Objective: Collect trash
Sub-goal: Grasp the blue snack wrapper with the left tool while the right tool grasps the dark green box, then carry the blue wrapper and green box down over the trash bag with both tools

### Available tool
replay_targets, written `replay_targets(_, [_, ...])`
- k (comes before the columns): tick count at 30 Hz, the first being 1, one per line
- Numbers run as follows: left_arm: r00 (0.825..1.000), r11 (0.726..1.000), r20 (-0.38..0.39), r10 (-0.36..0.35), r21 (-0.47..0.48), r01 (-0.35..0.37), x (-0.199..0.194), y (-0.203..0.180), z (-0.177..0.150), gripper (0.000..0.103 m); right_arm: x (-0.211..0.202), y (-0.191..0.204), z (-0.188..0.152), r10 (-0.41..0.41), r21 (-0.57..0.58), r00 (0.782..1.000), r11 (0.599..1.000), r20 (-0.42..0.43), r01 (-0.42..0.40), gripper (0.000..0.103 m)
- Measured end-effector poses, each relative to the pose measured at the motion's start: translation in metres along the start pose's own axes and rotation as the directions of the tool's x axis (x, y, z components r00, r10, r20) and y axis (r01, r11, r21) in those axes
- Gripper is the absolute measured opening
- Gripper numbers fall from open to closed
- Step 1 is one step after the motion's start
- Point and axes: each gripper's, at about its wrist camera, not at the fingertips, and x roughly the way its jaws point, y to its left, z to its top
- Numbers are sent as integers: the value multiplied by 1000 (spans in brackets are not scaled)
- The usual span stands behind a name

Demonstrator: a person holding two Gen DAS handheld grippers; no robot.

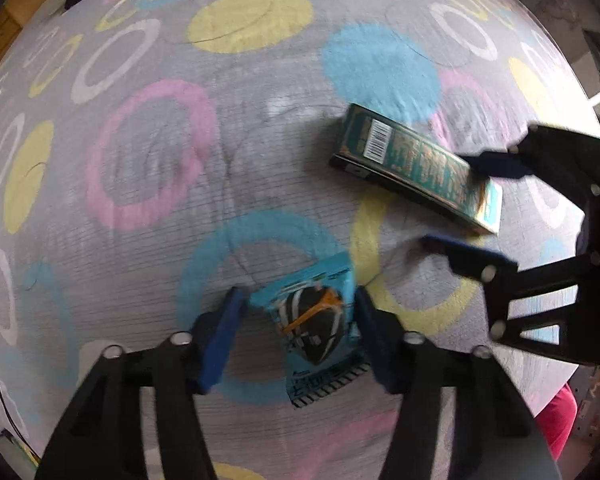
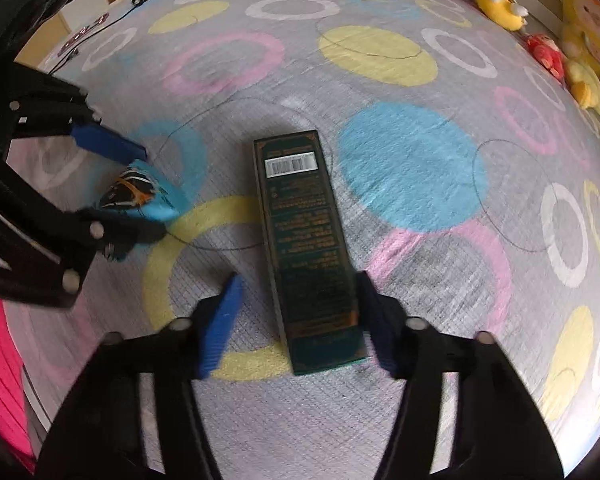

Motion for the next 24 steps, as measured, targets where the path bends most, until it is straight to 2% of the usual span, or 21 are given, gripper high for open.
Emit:
replay_targets(1, [1000, 1000, 2, -7, -9, 7, -1, 2, -1, 47, -1, 0, 0, -4, 14, 1000, 1000, 0, 4, 37])
replay_targets(9, [1000, 997, 14, -20, -73, 21, -7, 11, -10, 43, -17, 14, -11, -111, 105, 993, 989, 31, 108, 36])
replay_targets(15, [997, 997, 72, -12, -70, 17, -39, 4, -36, 42, -69, 34, -33, -194, 221, 976, 961, 103, 168, 36])
replay_targets(18, [994, 998, 106, -6, -63, 12, -59, 1, -51, 41, -97, 37, -44, -198, 303, 972, 941, 126, 153, 36])
replay_targets(24, [989, 999, 150, -11, -46, 19, -98, -16, -80, 41, -154, 57, -70, -263, 360, 948, 914, 179, 186, 36])
